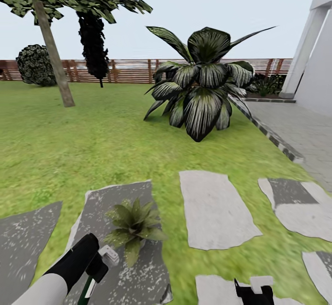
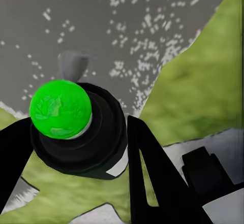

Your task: Pick up the pesticide atomizer in the garden and spray insectifuge to fully cover both potted plants in the garden.

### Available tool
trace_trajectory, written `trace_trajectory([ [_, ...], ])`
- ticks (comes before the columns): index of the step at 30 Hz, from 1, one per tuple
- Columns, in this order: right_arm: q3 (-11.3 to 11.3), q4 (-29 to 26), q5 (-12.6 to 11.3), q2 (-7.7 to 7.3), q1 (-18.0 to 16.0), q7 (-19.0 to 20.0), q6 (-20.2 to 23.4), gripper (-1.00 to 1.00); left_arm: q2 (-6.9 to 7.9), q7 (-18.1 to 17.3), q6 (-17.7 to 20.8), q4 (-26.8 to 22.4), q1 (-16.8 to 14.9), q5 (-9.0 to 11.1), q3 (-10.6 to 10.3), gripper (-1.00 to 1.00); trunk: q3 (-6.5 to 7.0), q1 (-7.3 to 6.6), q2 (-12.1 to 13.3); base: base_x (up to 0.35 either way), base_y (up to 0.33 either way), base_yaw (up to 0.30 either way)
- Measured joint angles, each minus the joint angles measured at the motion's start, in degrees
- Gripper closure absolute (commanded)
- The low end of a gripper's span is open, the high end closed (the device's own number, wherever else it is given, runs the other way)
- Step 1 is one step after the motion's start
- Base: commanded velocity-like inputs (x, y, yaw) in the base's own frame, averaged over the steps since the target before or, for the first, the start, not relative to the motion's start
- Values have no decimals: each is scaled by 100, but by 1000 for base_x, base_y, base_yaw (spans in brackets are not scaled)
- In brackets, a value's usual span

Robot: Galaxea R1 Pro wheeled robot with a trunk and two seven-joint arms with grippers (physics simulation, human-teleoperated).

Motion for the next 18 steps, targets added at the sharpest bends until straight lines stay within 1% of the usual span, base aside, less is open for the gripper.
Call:
trace_trajectory([
  [4, 0, 1, 0, 1, 0, 1, 0, -100, 0, 0, 1, -1, 0, 0, 0, 100, 0, 0, 0, 215, -270, 261],
  [6, 0, 0, 0, 0, -1, 3, 0, -100, 0, 0, 0, 0, 0, 0, 0, 100, 0, 0, 0, 203, -270, 155],
  [9, 0, -1, 0, 0, 2, 2, 0, -100, -1, 5, -1, 2, -1, -1, -1, 100, 0, 1, 0, 74, -273, 29],
  [16, 0, -1, 0, -1, 3, 5, 0, -100, -1, 10, 1, 2, -1, -9, -1, 100, 0, 2, 0, 7, -277, 7],
  [18, -1, -1, 0, 0, 2, 5, 0, -100, -1, 9, 4, 1, -1, -9, 0, 100, 0, 2, 0, 0, -252, 144],
])
